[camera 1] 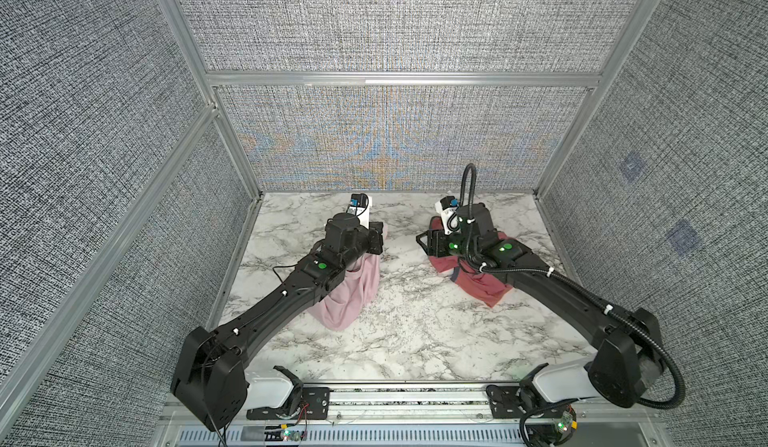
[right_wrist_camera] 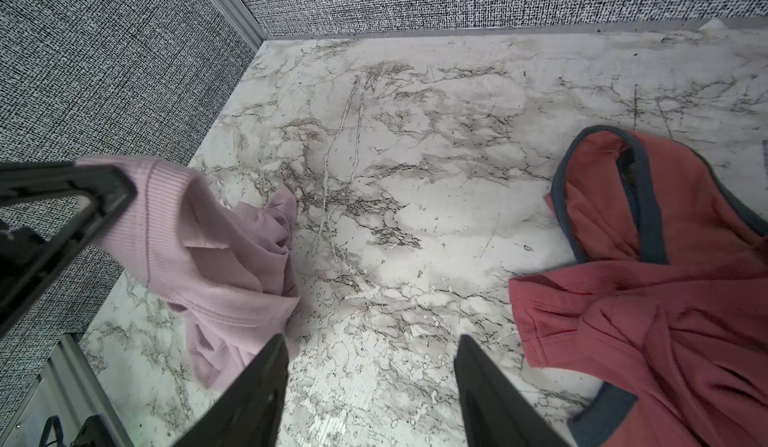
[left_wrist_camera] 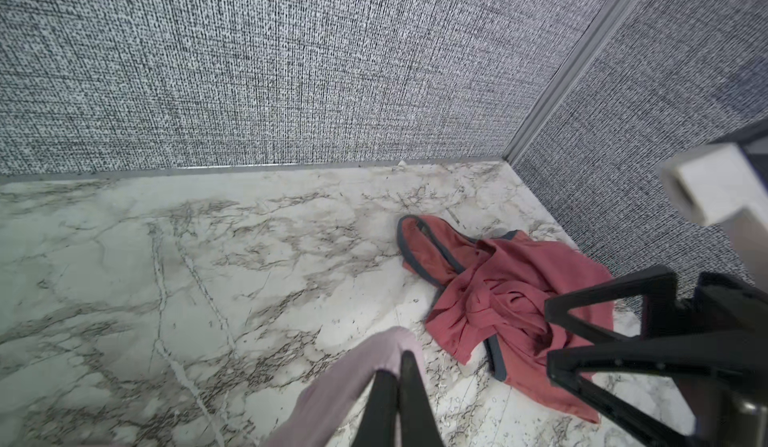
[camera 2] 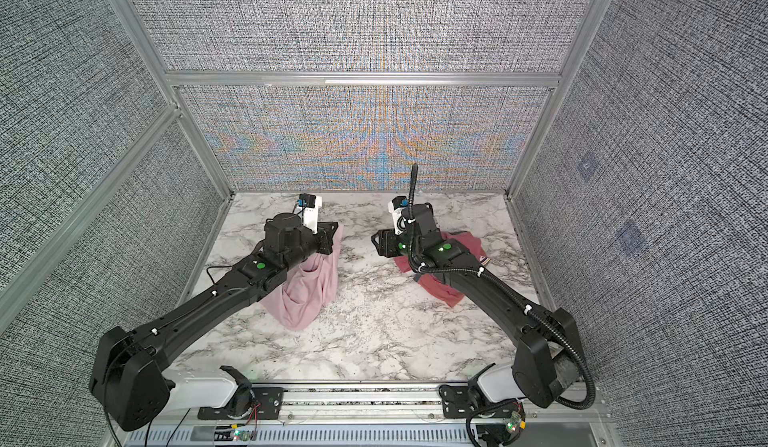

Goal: Pick out a specific cloth from the pile

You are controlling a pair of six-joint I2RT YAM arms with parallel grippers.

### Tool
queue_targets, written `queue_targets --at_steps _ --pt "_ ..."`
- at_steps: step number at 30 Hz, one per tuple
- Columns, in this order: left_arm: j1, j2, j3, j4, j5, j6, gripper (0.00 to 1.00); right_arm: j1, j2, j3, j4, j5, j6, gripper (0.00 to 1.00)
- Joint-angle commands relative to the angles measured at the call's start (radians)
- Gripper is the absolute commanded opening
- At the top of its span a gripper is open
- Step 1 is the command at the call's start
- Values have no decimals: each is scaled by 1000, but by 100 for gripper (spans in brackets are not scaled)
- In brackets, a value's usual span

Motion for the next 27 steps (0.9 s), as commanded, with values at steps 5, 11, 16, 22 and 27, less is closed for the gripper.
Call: queue_targets --at_steps 5,11,16,22,27 --pt "36 136 114 100 125 -10 0 0 4 13 5 -1 18 65" --pt "37 283 263 133 227 -32 0 1 -21 7 -16 17 9 65" --pt "41 319 326 149 286 -51 0 0 -34 7 -26 24 6 65" --pt "127 220 244 138 308 -108 0 -3 -20 17 -18 18 9 65" --pt "229 42 72 63 273 -127 0 -3 3 33 -15 6 6 65"
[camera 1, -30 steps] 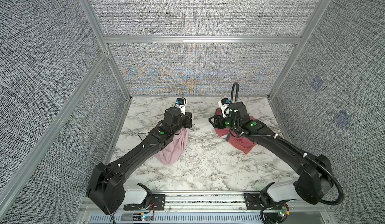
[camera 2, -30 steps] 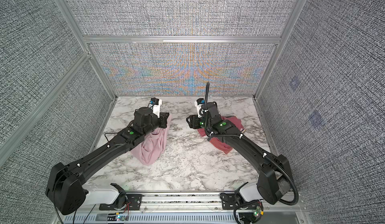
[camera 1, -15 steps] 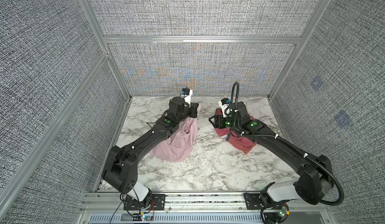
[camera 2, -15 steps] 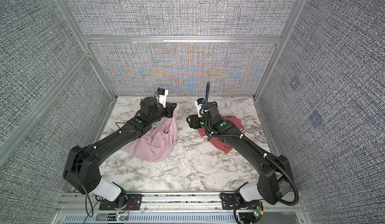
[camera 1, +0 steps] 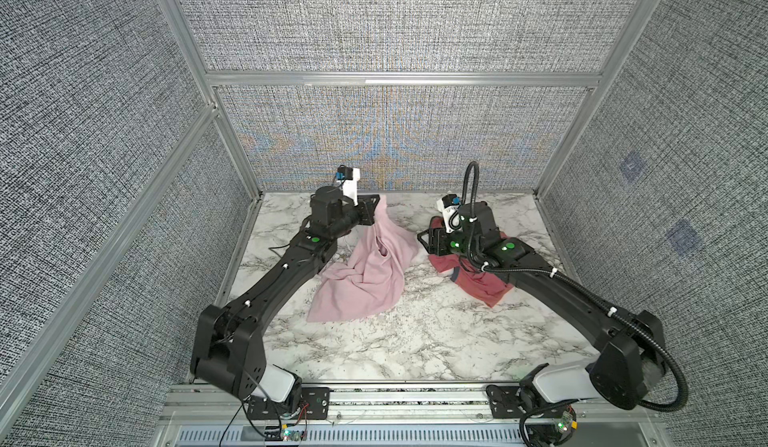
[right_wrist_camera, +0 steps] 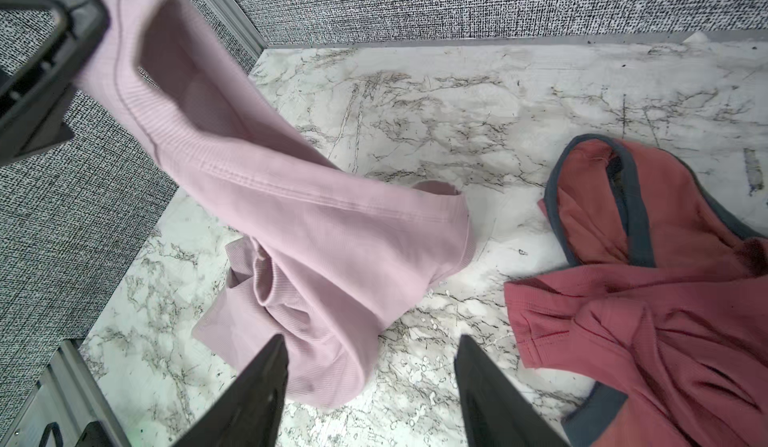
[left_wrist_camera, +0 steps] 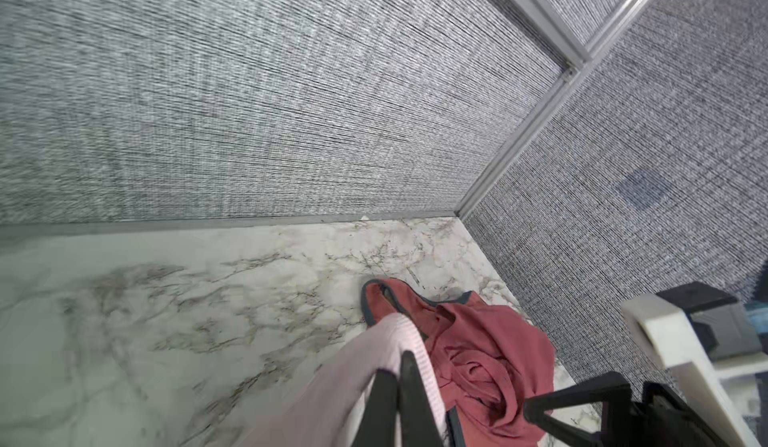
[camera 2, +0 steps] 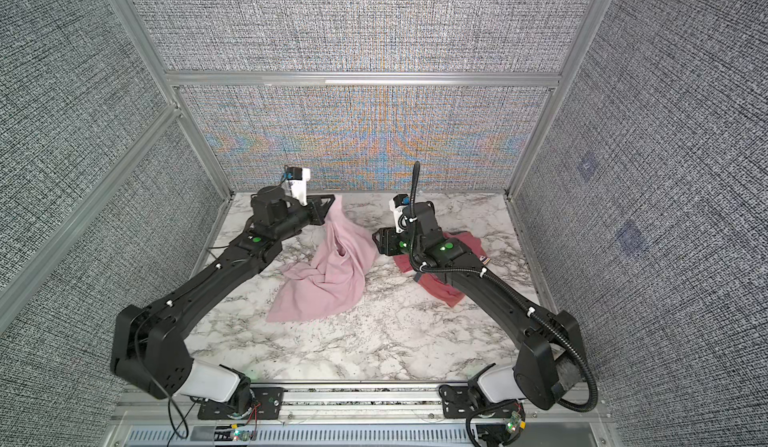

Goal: Pick out a specific cloth from the pile

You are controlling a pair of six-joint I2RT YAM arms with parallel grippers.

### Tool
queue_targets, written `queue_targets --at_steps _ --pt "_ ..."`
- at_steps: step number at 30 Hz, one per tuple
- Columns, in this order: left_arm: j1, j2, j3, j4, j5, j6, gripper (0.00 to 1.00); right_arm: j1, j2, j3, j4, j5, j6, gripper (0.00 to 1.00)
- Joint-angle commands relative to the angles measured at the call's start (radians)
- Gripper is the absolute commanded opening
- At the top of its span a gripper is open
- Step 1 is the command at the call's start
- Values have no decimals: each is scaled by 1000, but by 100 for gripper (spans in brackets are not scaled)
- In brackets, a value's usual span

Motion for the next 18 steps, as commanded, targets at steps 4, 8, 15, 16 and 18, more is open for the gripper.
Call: queue_targets --at_steps 4,8,15,16,18 --pt "59 -210 -169 -134 -84 -21 0 0 27 24 12 -13 4 65" --pt "81 -335 -268 -251 -182 -45 0 1 49 30 32 -32 6 65" --pt "105 -448 -425 -434 -342 -151 0 0 78 37 32 -59 -8 65" --pt "106 -465 -450 -442 -358 -169 0 0 80 36 31 -61 -9 65" --pt "108 -498 -493 -451 -374 -194 0 -1 81 36 28 -64 -15 65"
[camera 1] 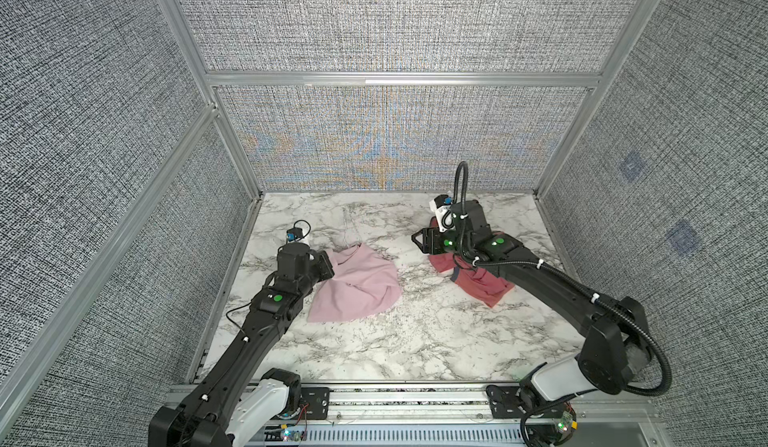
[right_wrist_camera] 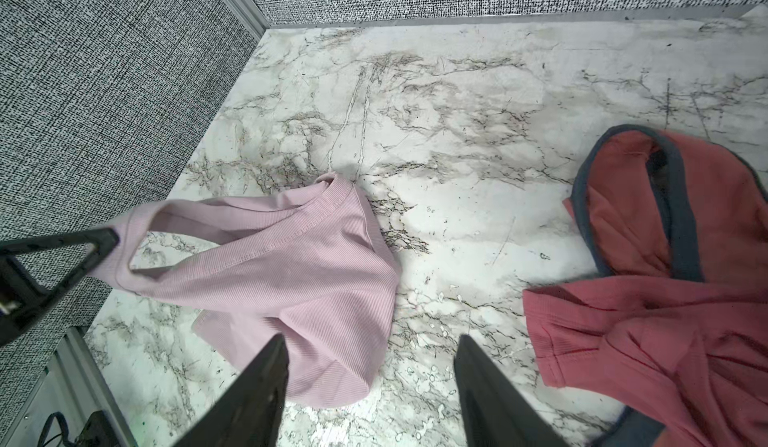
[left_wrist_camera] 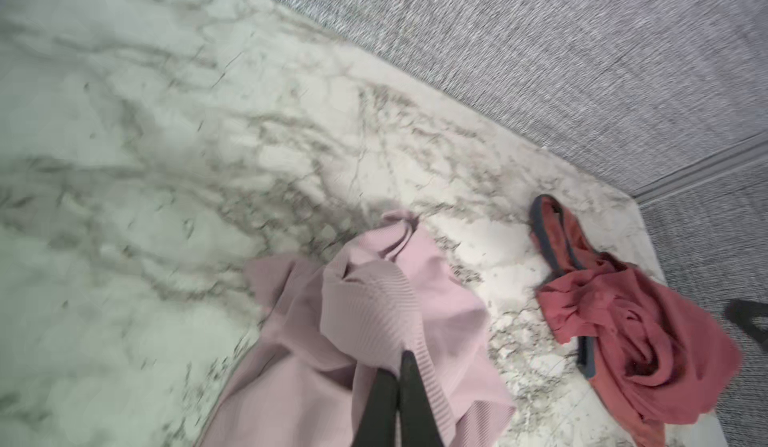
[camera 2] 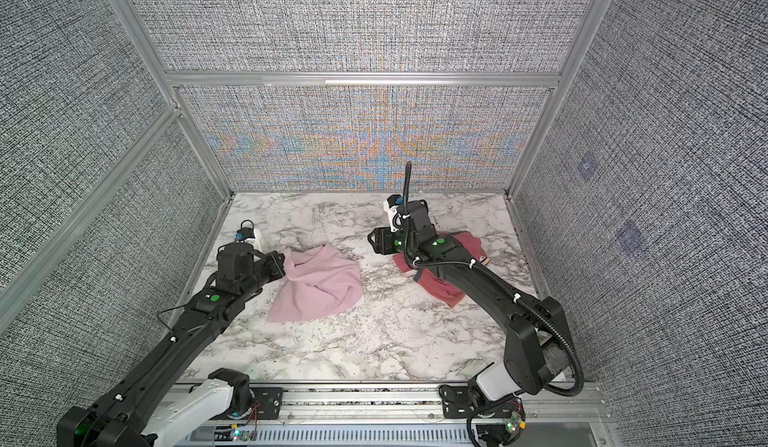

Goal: Pick out a specific cloth from the pile

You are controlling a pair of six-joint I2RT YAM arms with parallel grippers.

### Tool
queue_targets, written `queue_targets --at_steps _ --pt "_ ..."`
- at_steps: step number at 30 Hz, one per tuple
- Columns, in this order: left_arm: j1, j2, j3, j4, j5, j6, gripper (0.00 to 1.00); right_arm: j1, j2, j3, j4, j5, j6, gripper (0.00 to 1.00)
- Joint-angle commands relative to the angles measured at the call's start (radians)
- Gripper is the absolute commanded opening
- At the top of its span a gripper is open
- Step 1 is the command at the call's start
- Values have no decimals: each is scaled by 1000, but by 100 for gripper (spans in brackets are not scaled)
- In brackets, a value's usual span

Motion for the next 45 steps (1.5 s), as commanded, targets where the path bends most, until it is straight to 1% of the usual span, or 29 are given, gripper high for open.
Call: queue_targets --at_steps 1,6,12,15,17,19,20,23,27,29,32,35,40,45 --pt "5 -42 -48 -58 -80 -66 0 0 3 8 8 -14 -7 65" --pt "5 -92 -109 -130 -116 -104 0 0 4 2 9 -23 -6 65" --pt "5 -148 -221 -137 -72 -185 0 -1 6 -3 19 -33 9 65" --pt "5 -181 -265 -126 -54 -206 0 0 5 -3 22 -41 17 65" --pt "5 -202 -302 -108 -50 -220 13 0 3 -4 22 -43 21 65" --pt "5 -212 -331 -98 -42 -241 41 0 0 -6 23 -43 24 65" --pt "5 -216 -341 -93 -35 -249 45 0 -2 -7 23 -43 26 65" --pt "5 -240 -331 -105 -28 -246 49 0 -12 -16 23 -43 31 65" --pt "5 -291 -277 -119 -48 -187 51 0 -30 -30 23 -34 35 65" --pt "5 -289 -235 -116 -53 -162 51 -1 -39 -36 22 -27 33 65" --pt "1 -226 -163 -101 -40 -108 50 0 -49 -44 17 -8 29 65" --pt "-23 -122 -94 -79 -34 -56 50 0 -61 -50 12 13 25 65" --pt "-161 75 31 -21 -123 9 49 0 -92 -71 -1 44 13 65" --pt "-215 275 130 94 -67 49 49 -6 -111 -78 -31 67 -5 65"
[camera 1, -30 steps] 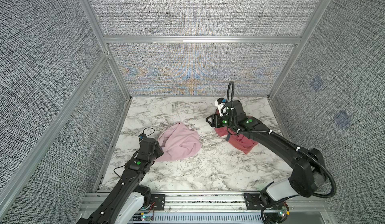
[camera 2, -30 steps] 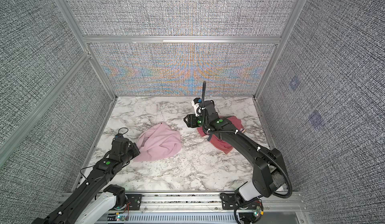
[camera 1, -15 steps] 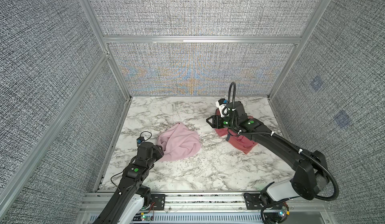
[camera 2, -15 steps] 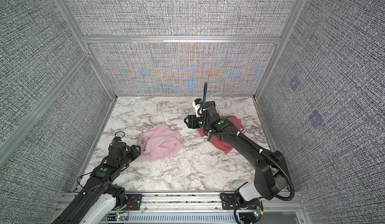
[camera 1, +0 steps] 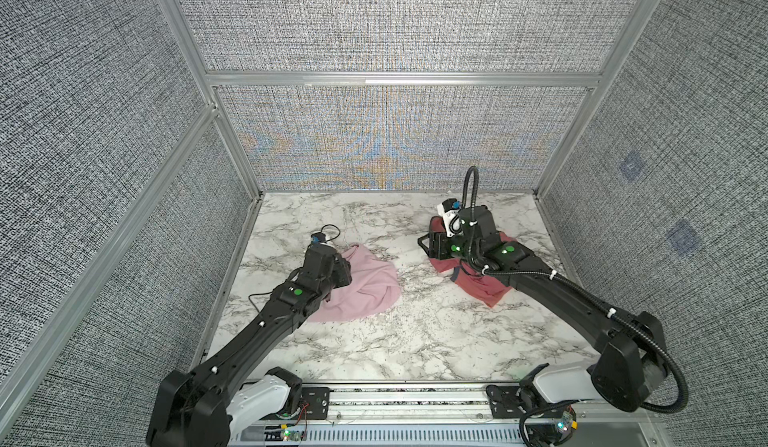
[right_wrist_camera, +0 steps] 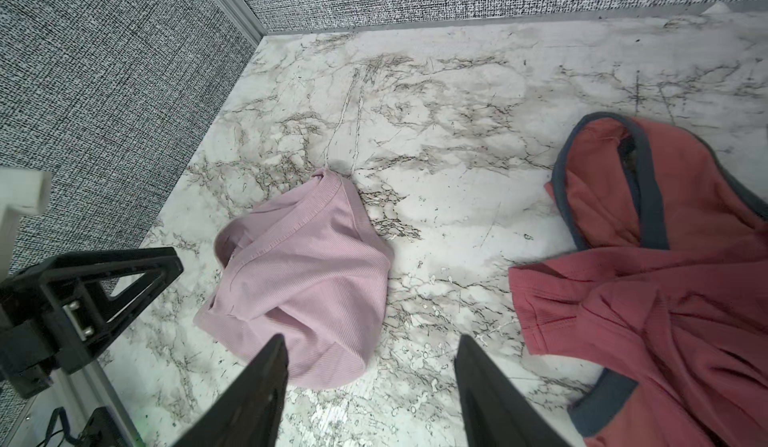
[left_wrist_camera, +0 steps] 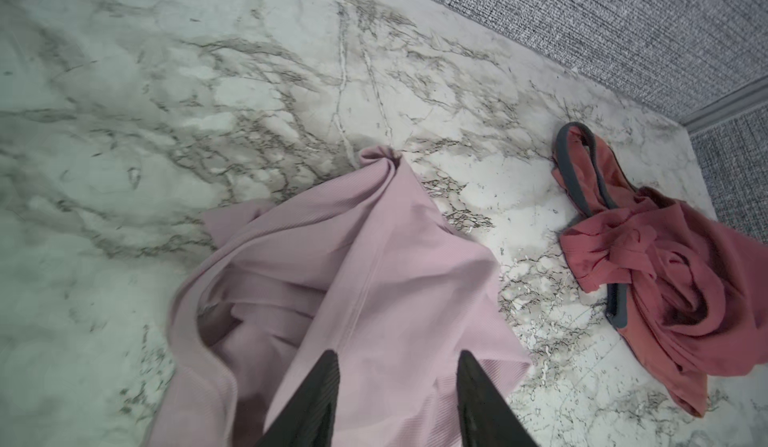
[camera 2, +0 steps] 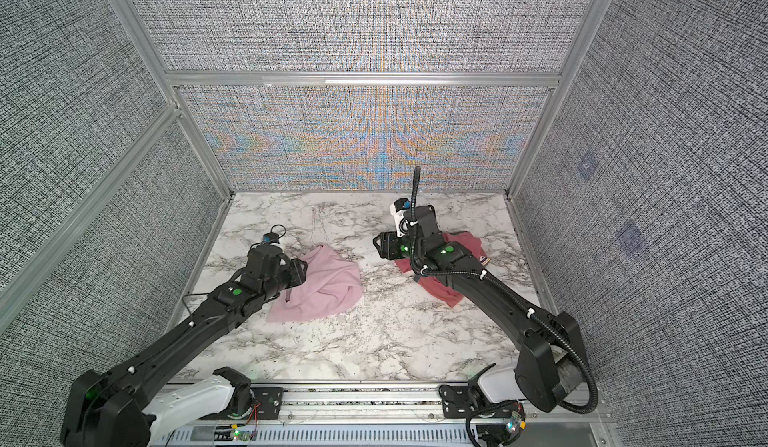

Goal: Pick out a specific cloth from the pile

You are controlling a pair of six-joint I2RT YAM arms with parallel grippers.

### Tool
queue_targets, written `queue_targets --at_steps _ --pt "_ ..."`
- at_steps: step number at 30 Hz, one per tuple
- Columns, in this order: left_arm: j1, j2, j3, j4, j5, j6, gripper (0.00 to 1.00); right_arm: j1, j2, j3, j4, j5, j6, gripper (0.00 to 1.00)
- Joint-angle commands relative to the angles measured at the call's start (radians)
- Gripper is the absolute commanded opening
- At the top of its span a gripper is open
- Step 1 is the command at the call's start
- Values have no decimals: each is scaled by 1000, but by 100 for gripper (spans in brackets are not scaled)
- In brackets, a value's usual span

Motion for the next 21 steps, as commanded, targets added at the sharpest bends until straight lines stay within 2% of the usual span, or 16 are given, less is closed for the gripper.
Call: queue_targets --at_steps 1,11,17,21 --pt "-30 101 58 102 24 55 49 -4 -13 -2 -32 24 -16 65" --pt "-147 485 358 42 56 157 48 -43 -84 -50 -75 68 -32 66" --pt "-176 628 448 24 81 184 46 -71 -118 -60 -109 71 -45 66" --pt "-186 671 464 16 82 187 46 -82 -134 -73 -115 71 -52 66"
